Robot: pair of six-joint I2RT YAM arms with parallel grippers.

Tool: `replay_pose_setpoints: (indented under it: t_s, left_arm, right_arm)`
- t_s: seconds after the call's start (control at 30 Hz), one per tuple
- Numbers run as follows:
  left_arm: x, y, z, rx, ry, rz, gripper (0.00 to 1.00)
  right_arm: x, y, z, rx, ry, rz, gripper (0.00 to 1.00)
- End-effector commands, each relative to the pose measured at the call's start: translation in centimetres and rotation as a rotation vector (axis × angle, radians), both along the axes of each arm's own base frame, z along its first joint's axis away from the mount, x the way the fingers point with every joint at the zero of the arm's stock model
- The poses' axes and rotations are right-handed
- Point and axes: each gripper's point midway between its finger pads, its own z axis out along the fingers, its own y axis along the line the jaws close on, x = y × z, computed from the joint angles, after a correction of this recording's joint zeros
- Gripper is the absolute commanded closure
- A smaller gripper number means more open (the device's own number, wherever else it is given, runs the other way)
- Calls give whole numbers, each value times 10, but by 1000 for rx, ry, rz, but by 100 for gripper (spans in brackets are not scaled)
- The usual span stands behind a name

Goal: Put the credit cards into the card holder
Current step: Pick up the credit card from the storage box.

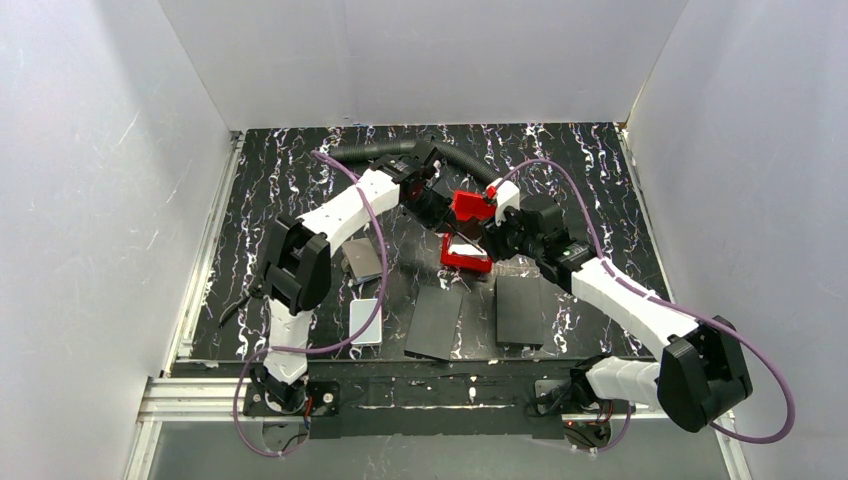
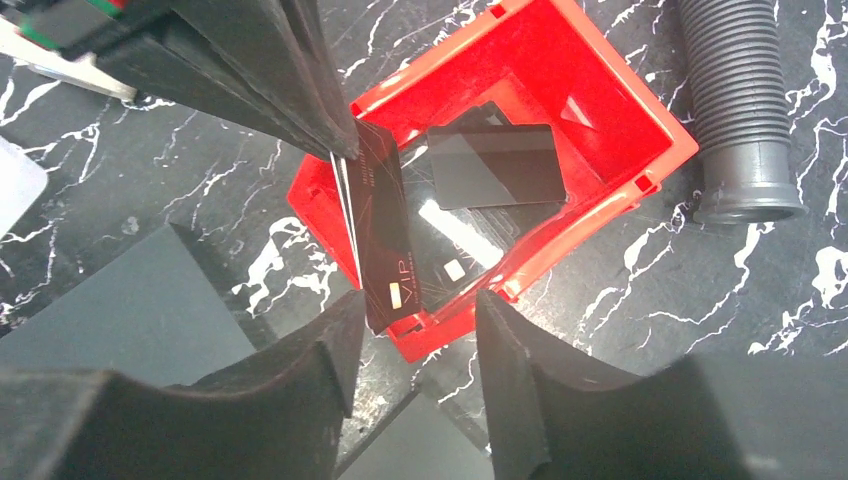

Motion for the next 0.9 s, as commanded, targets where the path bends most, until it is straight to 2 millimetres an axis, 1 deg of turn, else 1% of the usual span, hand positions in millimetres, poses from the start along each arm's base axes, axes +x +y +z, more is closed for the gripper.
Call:
replay_pose_setpoints:
  t_s: [0.0,0.1,0.17,0.37,0.5,0.63,0.77,0.87]
  left_arm:
    - [-2,4,2,33,2,-13,100]
    - [-3,4,0,35,7,-14,100]
    - [-3,4,1,33,6,-12,100]
    - [-1,4,3,33,0,-9,100]
    - [-2,2,2,25,13,-8,100]
    - [-2,1,4,21,11,-9,100]
    - [-1,3,6,25,-1,-7,100]
    - [-1,2,7,20,6,-1,100]
  right_arm:
    - [-1,4,27,41,-18,23,49]
    - [-3,8,27,47,-7,49,54]
    - [-4,10,24,39,3,63,55]
    - [-7,14,14,0,25,120,56]
    - [-10,21,13,-18,20,158,53]
    - [-6,22,1,-52,36,143,53]
    - [2,22,0,-56,30,115,62]
    - [4,25,-2,-54,38,110,67]
